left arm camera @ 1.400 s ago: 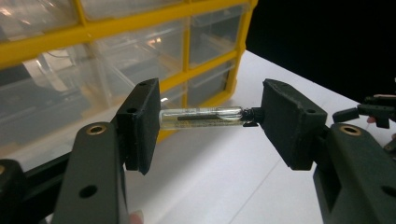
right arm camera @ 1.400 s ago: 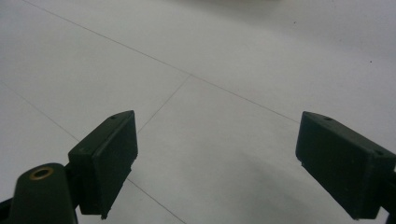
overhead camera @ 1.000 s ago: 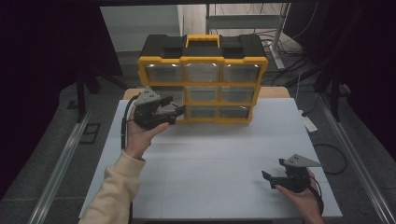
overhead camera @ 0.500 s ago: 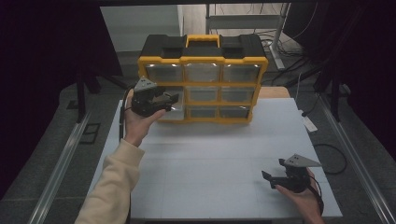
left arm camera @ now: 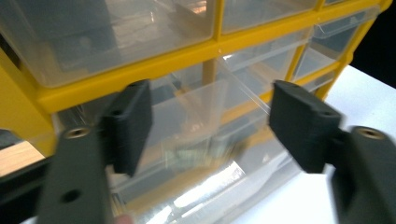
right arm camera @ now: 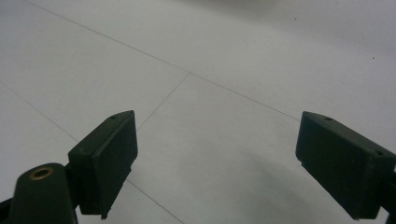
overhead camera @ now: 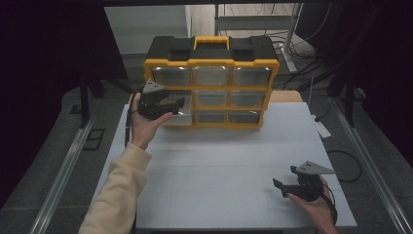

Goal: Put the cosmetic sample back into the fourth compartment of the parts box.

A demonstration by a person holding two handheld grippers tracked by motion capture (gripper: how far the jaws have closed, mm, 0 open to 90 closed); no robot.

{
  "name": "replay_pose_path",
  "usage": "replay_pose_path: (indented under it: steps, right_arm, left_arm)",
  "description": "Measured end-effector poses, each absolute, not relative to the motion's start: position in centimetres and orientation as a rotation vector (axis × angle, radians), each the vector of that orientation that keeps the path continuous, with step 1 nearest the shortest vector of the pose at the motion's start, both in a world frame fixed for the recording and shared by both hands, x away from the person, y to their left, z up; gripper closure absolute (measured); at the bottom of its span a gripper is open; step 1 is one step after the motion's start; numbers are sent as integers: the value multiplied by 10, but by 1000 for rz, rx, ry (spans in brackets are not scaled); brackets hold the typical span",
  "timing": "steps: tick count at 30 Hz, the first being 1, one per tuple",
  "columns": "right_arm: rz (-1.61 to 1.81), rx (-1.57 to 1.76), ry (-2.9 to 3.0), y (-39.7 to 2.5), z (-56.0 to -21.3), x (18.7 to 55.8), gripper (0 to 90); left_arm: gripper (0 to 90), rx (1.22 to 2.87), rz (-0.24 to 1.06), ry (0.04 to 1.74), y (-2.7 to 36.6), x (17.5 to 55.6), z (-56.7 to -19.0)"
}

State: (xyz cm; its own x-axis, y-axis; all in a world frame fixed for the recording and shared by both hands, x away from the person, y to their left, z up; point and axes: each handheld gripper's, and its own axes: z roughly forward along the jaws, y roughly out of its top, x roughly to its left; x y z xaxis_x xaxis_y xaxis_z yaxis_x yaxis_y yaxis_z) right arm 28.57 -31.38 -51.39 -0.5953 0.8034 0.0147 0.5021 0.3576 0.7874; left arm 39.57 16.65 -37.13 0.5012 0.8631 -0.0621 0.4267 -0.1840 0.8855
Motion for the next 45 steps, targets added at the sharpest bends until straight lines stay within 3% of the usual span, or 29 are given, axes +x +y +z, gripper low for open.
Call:
replay_pose_path:
  steps: [5,9,29,45]
  right_arm:
    - [1115,1146,2253,-313,-514,287,132]
    - [1130,1145,2252,-314,-514,289,132]
    - [1141,1147,2245,-317,-512,286,132]
    - [1204,1126,2258,-311,-510,288,131]
  left_arm:
    - [165,1794,500,1036,172,383,-372]
    - [137,1790,458,1006,176,370,-374]
    - [140,1872,417,938,180,299,-418]
    - [142,1927,411,1053,199,250,-492]
